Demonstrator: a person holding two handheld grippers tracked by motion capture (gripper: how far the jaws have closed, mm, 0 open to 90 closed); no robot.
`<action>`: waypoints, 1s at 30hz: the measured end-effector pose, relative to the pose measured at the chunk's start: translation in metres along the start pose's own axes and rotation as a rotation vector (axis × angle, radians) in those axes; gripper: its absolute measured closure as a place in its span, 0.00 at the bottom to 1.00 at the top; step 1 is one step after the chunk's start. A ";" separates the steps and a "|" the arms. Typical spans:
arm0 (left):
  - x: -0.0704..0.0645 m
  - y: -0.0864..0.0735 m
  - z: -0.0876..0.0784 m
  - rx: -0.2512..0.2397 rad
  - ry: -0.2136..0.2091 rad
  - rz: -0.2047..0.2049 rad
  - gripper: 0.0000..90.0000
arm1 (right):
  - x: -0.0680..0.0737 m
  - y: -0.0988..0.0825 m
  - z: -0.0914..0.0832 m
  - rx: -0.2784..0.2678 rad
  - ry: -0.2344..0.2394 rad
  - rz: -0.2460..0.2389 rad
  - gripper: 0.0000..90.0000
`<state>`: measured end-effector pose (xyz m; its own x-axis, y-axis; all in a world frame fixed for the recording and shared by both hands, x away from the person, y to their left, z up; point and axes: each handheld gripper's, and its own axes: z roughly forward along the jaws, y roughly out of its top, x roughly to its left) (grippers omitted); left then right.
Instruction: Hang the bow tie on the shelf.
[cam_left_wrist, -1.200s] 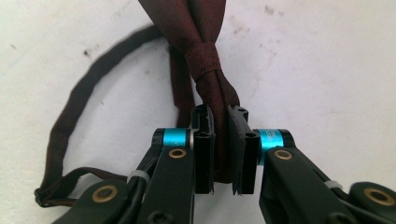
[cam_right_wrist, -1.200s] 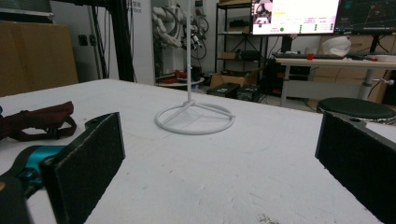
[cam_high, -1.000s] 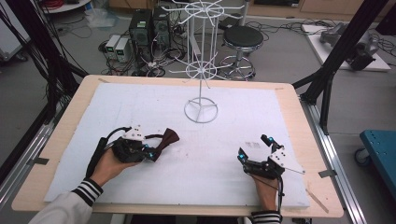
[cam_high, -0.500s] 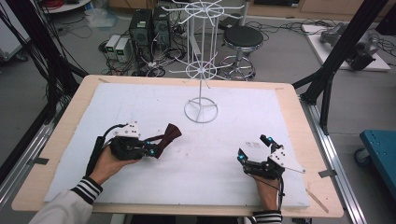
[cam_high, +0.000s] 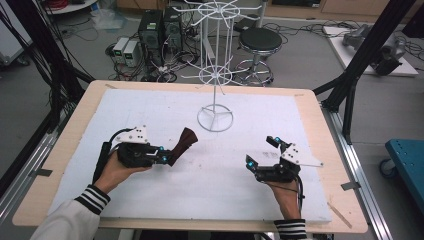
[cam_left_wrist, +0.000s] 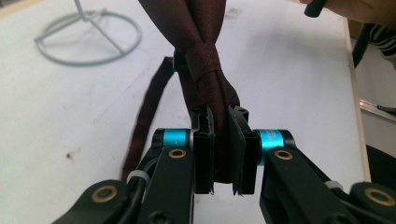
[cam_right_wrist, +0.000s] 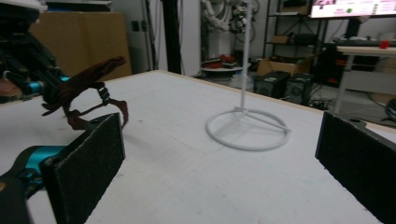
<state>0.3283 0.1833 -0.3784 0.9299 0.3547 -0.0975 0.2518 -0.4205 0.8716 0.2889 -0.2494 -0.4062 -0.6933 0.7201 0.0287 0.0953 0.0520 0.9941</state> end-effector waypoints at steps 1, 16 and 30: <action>-0.001 0.005 -0.001 -0.006 -0.006 0.019 0.90 | 0.002 0.008 0.005 0.013 0.031 -0.008 0.01; -0.005 0.023 -0.005 -0.059 -0.044 0.090 0.90 | 0.014 0.050 0.035 0.099 0.199 -0.071 0.01; -0.010 0.038 0.005 -0.079 -0.112 0.150 0.90 | 0.023 0.085 0.064 0.128 0.323 -0.045 0.01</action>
<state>0.3303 0.1596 -0.3471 0.9805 0.1960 -0.0132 0.0910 -0.3932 0.9149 0.3272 -0.1842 -0.3274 -0.8873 0.4597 0.0369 0.1338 0.1801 0.9745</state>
